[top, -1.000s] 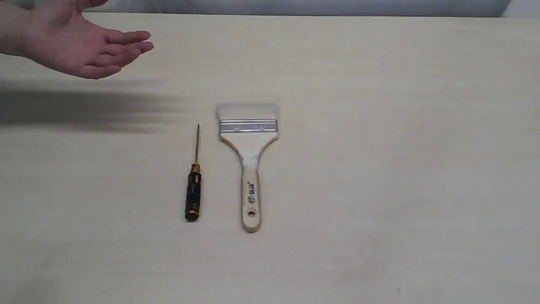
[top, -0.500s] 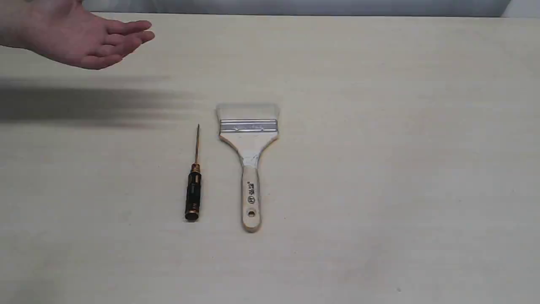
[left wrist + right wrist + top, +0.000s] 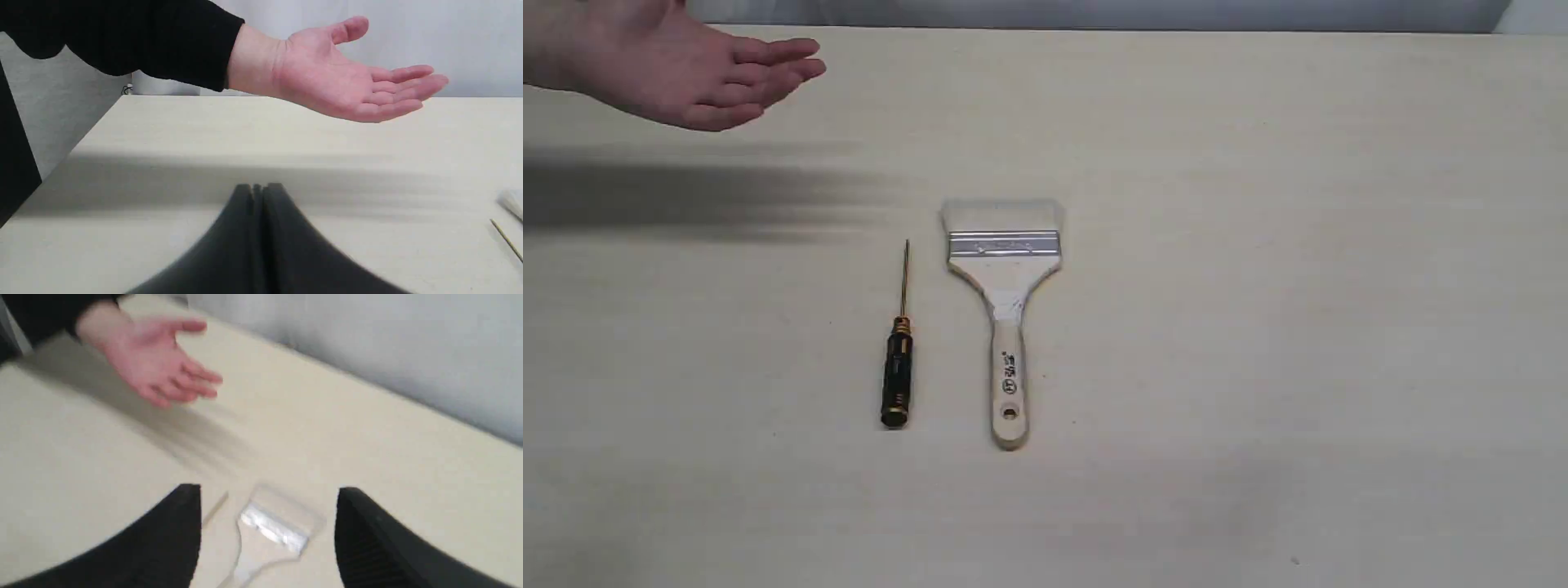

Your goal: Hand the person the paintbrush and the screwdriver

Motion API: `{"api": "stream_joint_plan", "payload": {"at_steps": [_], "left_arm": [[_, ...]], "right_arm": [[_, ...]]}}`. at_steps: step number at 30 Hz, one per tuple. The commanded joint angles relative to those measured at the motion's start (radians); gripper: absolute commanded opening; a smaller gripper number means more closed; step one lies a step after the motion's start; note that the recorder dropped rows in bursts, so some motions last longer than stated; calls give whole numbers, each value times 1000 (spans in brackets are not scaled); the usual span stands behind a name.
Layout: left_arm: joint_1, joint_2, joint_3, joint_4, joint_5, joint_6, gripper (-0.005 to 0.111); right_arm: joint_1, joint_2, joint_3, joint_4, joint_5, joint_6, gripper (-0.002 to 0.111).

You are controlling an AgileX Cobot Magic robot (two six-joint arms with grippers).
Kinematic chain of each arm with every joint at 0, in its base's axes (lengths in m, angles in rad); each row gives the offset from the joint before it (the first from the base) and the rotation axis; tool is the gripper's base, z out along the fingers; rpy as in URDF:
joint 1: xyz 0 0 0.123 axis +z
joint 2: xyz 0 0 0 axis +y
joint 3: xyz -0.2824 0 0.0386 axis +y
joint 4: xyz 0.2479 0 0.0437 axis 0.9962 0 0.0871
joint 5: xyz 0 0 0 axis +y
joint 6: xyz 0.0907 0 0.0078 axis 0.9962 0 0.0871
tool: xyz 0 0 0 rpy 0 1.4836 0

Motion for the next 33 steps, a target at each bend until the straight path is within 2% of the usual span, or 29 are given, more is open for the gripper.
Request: {"api": "stream_joint_plan", "payload": {"at_steps": [1,6,15,25,33], "left_arm": [[-6,-2,2,-4,-8,-2,0],[-6,-2,2,-4,-8,-2,0],[-6,-2,2,-2,-13,-2,0],[-6,-2,2,-2,-11,-2,0],[-6,-2,2,-2,-11,-2,0]], "right_arm": [[24,231,-178,-17,232,-2,53],[24,514,-323,-6,379,37,53],[24,824,-331,154,315,37,53],[24,928,-331,174,232,110,53],[24,957,-331,94,228,197,53]]}}
